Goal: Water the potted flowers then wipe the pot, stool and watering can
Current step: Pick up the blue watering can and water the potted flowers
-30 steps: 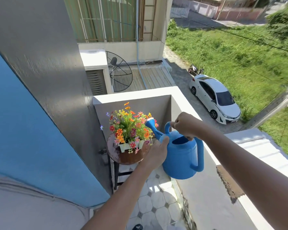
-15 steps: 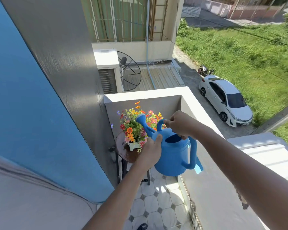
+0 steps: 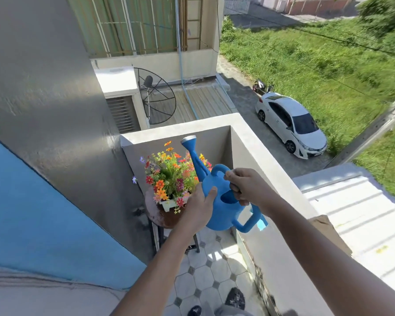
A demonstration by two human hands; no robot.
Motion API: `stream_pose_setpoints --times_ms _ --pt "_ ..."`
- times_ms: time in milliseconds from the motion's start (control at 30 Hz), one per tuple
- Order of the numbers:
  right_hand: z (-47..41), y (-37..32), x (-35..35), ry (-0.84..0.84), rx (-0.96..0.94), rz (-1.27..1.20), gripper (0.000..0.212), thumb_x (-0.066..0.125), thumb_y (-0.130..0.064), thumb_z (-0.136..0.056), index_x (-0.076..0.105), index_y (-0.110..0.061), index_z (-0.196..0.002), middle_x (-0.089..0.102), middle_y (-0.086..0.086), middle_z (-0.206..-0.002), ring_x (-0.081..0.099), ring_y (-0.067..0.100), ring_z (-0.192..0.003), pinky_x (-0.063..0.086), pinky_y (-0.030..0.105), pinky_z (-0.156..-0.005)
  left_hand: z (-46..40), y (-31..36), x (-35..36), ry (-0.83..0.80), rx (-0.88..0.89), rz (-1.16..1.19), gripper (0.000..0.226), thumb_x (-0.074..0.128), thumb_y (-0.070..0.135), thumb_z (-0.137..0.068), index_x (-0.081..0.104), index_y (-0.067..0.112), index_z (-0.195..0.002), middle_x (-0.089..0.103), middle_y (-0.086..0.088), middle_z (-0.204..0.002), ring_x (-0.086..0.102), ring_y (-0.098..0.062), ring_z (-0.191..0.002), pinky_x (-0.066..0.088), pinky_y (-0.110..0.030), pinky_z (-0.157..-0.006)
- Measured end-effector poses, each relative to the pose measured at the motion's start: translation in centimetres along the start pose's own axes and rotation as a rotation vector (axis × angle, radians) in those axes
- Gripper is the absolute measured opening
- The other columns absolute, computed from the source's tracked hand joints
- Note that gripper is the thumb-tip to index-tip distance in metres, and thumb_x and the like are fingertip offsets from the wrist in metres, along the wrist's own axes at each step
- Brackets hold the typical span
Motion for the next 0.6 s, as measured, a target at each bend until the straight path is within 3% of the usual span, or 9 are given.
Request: stream_pose_setpoints --times_ms 200,333,467,600 --pt "0.3 3.7 -4.5 0.169 0.055 -0.265 0.025 0.048 -0.025 -0.1 0.044 -0.012 -0.079 0.031 0.002 -0.057 0.025 0.013 -0.046 0.019 0.024 -0.046 -3.7 2.1 4.3 -0.08 0.074 -0.12 0.043 0.038 0.059 -0.094 0.045 0.033 -0.127 0.06 0.002 -0.118 0.06 -0.016 -0.103 0.051 -0.041 -0.087" --pt "-0.2 6.0 -8.1 0.297 0.081 -0.461 0.02 0.043 -0.023 -0.103 0.046 -0.011 -0.088 0.036 0.0 -0.057 0.027 0.011 -0.042 0.02 0.022 -0.044 -7.3 3.9 8.5 -0.129 0.114 -0.197 0.046 0.036 0.06 -0.092 0.048 0.04 -0.131 0.064 0.007 -0.118 0.062 -0.018 -0.103 0.05 -0.04 -0.09" --pt "-1.4 8.5 -12.4 0.448 0.138 -0.658 0.019 0.043 -0.023 -0.103 0.049 -0.011 -0.088 0.039 0.002 -0.06 0.03 0.011 -0.041 0.022 0.023 -0.042 -10.8 5.5 13.2 -0.186 0.093 -0.099 0.04 0.049 0.045 -0.098 0.054 0.027 -0.134 0.065 0.005 -0.123 0.06 -0.011 -0.104 0.042 -0.022 -0.085" --pt "-2.8 11.0 -16.9 0.578 0.185 -0.76 0.015 0.044 -0.023 -0.101 0.051 -0.011 -0.096 0.039 0.002 -0.059 0.032 0.012 -0.04 0.025 0.022 -0.039 -14.0 7.6 18.4 -0.308 0.126 -0.145 0.041 0.047 0.051 -0.098 0.062 0.025 -0.126 0.066 0.01 -0.107 0.06 -0.001 -0.089 0.038 -0.008 -0.069"
Point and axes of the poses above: each hand's wrist, its own z-axis away from the middle knuckle, its own x-axis out of the palm, y = z × x, the point moved 9 cm from there along -z, towards the middle knuckle
